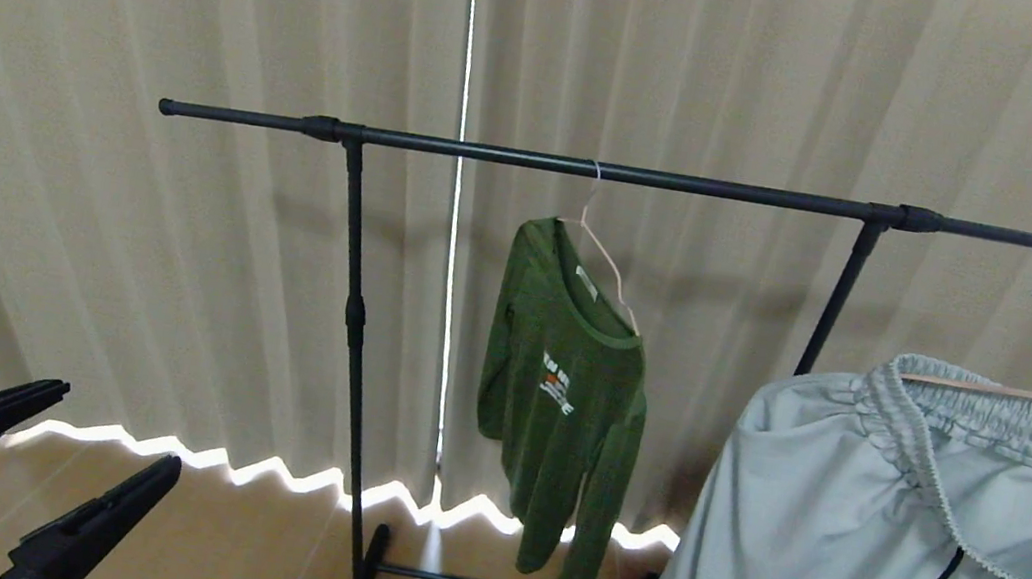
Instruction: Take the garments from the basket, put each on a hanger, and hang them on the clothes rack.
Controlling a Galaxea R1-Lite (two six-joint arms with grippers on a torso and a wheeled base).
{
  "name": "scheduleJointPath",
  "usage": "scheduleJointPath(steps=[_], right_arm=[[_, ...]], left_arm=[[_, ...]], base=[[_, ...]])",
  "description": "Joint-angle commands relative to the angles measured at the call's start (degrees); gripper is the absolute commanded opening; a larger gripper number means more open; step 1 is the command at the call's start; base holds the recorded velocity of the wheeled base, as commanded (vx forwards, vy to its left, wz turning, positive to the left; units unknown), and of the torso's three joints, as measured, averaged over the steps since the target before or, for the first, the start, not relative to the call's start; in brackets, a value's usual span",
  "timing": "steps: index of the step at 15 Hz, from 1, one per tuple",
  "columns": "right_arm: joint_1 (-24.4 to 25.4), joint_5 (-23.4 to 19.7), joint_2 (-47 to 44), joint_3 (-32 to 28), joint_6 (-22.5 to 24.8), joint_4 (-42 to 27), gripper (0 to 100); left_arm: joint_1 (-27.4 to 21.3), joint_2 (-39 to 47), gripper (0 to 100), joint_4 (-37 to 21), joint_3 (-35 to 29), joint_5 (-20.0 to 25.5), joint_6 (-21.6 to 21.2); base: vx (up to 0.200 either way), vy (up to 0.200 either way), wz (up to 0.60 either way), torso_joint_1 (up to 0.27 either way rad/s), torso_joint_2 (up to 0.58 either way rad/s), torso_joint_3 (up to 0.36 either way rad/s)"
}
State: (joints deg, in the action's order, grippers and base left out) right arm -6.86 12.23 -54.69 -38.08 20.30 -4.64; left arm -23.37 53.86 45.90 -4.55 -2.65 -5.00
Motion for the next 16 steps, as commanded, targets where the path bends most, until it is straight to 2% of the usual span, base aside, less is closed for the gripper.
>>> scheduleJointPath(steps=[1,16], right_arm=[[0.01,-0.01,-0.16,0.03,0.01,-0.01,0],[0.36,-0.01,-0.86,0.47,-0.26,0.25,0]], left_arm=[[-0.01,0.19,100,0.07,0.15,0.01,-0.01],[-0.1,0.37,100,-0.02,0.68,0.01,-0.1]], base=[[0.2,0.0,0.0,0.002,-0.01,0.002],[0.2,0.0,0.0,0.003,0.0,0.003]])
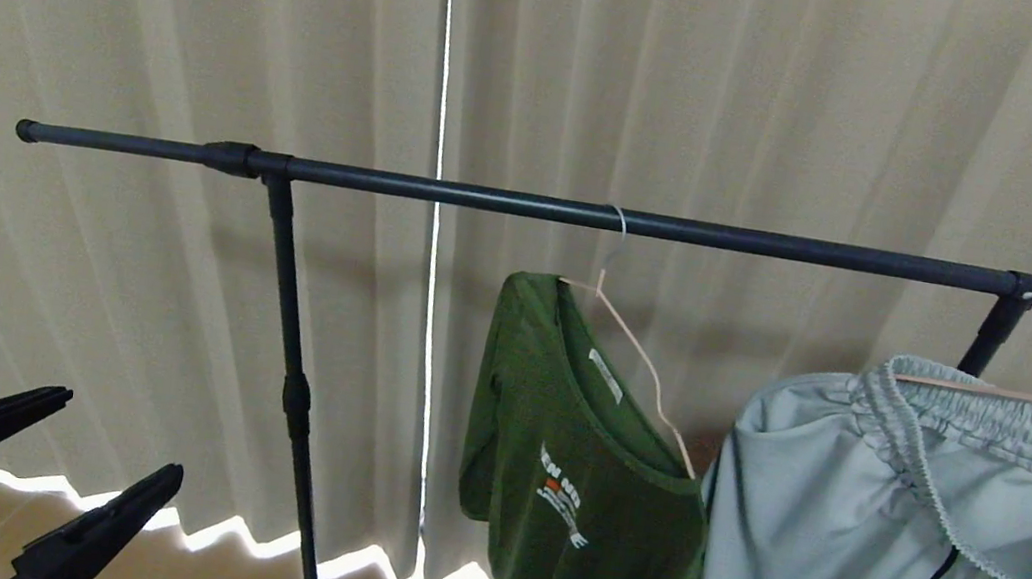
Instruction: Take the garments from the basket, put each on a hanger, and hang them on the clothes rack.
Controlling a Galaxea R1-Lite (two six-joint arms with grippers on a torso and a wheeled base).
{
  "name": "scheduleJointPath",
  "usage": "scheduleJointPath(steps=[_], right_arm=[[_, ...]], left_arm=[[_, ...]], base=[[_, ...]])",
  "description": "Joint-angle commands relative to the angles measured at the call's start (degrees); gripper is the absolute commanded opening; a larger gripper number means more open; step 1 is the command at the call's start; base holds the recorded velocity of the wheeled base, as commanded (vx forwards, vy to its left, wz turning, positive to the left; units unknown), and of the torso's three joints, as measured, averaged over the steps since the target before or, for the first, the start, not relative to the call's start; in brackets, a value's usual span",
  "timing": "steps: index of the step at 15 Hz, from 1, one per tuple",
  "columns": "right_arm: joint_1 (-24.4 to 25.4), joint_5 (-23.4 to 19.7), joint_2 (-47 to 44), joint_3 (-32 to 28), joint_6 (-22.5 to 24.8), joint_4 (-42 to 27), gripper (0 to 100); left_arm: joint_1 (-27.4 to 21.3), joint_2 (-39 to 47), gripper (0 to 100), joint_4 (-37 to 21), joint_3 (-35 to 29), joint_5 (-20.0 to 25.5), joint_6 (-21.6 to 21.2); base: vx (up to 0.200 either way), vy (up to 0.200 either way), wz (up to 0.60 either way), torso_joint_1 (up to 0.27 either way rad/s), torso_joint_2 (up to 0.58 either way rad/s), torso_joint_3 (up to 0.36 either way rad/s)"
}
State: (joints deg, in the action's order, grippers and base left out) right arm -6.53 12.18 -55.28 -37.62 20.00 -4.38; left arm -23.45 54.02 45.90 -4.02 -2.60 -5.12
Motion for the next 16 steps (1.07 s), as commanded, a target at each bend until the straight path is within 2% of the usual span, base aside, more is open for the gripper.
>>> scheduleJointPath(steps=[1,4,6,9,12,16], right_arm=[[0.03,-0.05,-0.26,0.0,0.03,-0.02,0],[0.03,-0.05,-3.34,-0.52,-1.2,1.74,0],[0.12,0.21,-9.4,-0.88,-3.22,7.63,0],[0.12,0.21,-17.84,-3.34,-3.48,12.02,0],[1.88,0.65,-24.7,-6.41,-5.94,14.13,0],[2.14,1.44,-29.27,-9.93,-6.38,14.13,0]], left_arm=[[-0.01,0.12,100,0.07,0.6,-0.04,-0.15],[-0.01,0.04,100,0.07,1.12,-0.04,-1.56],[-0.01,0.04,100,0.07,1.21,-0.04,-1.56],[-0.01,0.21,100,0.07,1.12,-0.04,-1.47],[-0.01,0.04,100,0.07,1.03,-0.04,-1.47],[0.08,-0.05,100,0.07,1.03,-0.04,-1.47]], base=[[0.0,0.0,0.0,0.0,0.0,0.0],[0.0,0.0,0.0,0.0,0.0,0.0],[0.0,0.0,0.0,0.0,0.0,0.0],[0.0,0.0,0.0,0.0,0.0,0.0],[0.0,0.0,0.0,0.0,0.0,0.0],[0.0,0.0,0.0,0.0,0.0,0.0]])
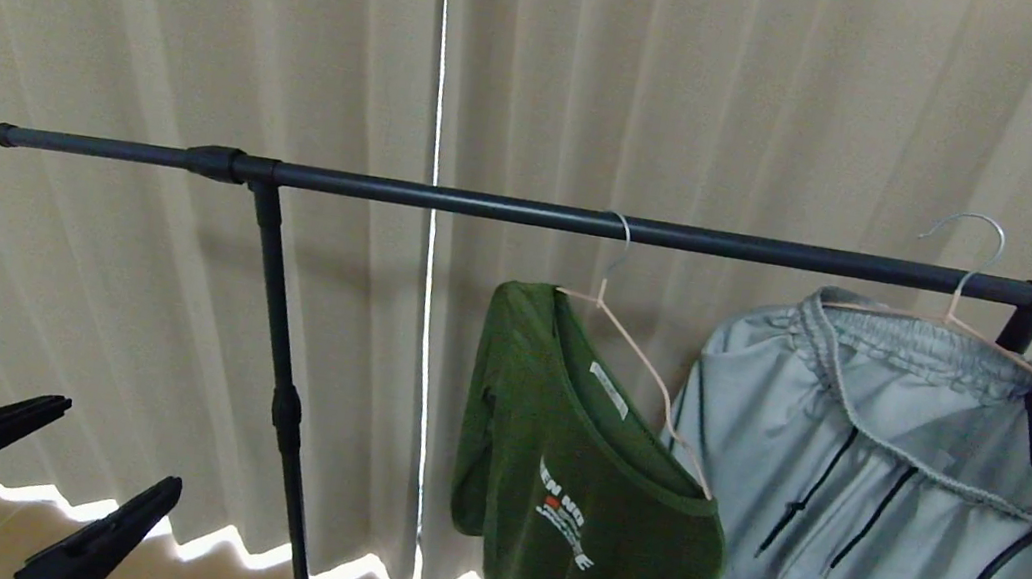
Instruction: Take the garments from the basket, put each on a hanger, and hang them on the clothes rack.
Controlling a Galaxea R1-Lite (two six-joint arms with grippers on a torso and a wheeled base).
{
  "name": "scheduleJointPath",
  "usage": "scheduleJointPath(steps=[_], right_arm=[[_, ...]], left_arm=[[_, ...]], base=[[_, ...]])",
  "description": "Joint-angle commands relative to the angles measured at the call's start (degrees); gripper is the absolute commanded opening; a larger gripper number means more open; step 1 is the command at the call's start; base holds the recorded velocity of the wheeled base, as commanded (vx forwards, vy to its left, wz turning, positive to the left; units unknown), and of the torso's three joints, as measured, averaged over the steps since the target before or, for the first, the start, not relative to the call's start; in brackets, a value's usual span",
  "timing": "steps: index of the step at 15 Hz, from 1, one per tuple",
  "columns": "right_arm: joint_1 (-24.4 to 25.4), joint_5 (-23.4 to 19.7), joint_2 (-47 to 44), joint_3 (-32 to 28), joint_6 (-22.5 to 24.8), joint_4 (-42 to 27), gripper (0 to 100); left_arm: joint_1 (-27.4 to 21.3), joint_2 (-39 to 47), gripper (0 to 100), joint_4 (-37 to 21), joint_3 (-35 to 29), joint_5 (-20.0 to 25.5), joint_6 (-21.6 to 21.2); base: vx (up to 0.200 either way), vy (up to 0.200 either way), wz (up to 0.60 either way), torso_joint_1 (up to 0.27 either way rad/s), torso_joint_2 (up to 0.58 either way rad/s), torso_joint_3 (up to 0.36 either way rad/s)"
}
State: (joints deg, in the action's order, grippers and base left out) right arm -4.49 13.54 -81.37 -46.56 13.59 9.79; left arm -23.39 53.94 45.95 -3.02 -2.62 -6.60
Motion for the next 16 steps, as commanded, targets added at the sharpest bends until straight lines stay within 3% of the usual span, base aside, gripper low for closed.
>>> scheduleJointPath(steps=[1,7,15,16], right_arm=[[0.09,0.34,-4.06,-1.34,0.03,-0.03,0],[2.29,1.31,-4.41,-0.91,0.03,-0.21,0],[5.37,1.05,0.34,4.37,0.03,-0.03,0],[5.37,0.78,1.3,4.9,0.03,-0.03,100]], left_arm=[[0.01,-0.07,100,0.02,-0.05,-0.02,0.0],[0.01,-0.42,100,0.11,-0.14,-0.02,0.0],[1.6,-0.07,100,0.02,-0.23,-0.1,0.0],[2.04,-0.07,100,0.02,-0.23,-0.1,0.0]], base=[[0.0,0.0,0.0,0.0,0.0,0.0],[0.0,0.0,0.0,0.0,0.0,0.0],[0.0,0.0,0.0,0.0,0.0,0.0],[0.0,0.0,0.0,0.0,0.0,0.0]])
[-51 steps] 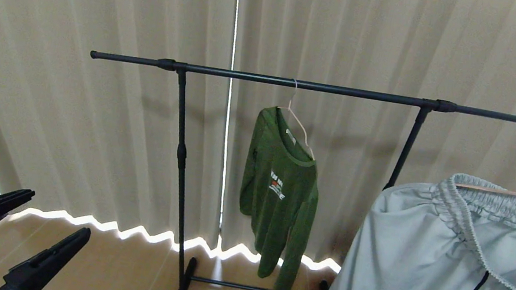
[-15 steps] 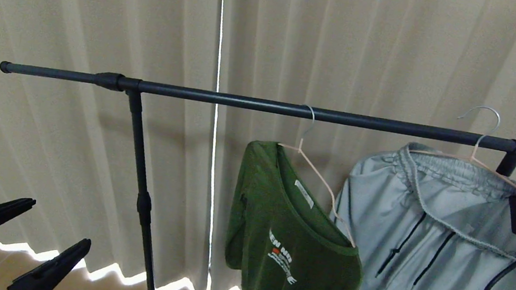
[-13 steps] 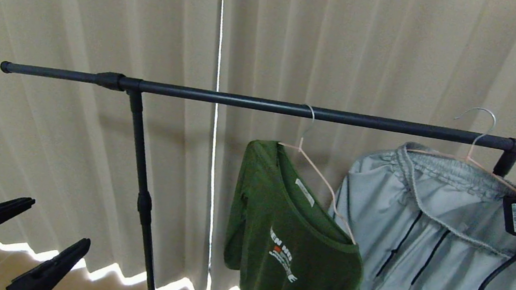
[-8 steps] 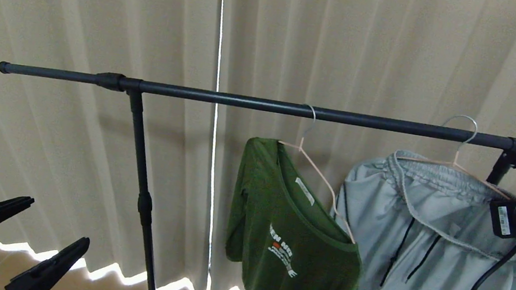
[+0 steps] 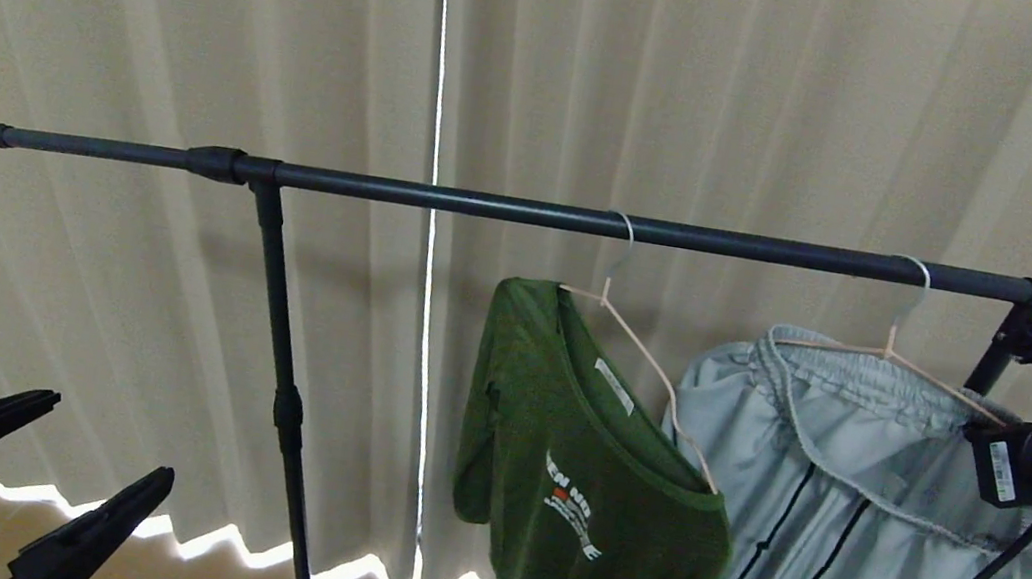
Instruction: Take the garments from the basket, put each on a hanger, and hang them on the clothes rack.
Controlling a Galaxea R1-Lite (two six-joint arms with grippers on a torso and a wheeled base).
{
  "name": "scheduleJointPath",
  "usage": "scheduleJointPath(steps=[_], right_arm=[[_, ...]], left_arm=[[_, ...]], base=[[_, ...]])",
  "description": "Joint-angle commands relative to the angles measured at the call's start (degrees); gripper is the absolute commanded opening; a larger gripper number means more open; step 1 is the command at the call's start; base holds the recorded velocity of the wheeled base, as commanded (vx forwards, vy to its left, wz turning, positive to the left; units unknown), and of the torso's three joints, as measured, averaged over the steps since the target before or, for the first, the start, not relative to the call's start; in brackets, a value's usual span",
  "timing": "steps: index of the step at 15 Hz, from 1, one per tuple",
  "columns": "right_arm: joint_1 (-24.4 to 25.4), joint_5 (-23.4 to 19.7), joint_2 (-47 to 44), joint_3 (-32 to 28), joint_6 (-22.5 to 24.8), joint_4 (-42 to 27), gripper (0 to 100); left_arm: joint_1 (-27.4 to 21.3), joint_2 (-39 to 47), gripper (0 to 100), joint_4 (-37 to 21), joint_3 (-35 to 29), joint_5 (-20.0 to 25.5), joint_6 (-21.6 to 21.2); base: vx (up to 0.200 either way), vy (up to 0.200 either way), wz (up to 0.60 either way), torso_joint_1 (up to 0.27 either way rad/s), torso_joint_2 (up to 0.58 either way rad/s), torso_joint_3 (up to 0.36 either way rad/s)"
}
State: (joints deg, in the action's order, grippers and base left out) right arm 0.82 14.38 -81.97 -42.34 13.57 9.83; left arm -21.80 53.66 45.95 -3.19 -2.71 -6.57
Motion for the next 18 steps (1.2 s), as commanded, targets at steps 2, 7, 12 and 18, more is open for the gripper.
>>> scheduleJointPath(steps=[2,7,12,18], right_arm=[[0.06,-0.32,2.6,1.38,-0.12,-0.07,100],[0.06,-4.54,8.67,12.89,-0.3,13.47,100],[-0.03,-13.42,16.49,18.87,-4.08,20.06,100],[-0.03,-15.97,17.28,19.75,-4.25,20.32,100]], left_arm=[[0.44,0.21,100,0.02,-0.06,-0.02,-0.02],[0.35,0.48,100,0.02,0.12,0.07,-0.02],[0.26,2.41,100,0.02,0.03,0.07,-0.02],[0.26,2.5,100,0.02,-0.06,0.07,-0.02]], base=[[0.0,0.0,0.0,0.0,0.0,0.0],[0.0,0.0,0.0,0.0,0.0,0.0],[0.0,0.0,0.0,0.0,0.0,0.0],[0.0,0.0,0.0,0.0,0.0,0.0]])
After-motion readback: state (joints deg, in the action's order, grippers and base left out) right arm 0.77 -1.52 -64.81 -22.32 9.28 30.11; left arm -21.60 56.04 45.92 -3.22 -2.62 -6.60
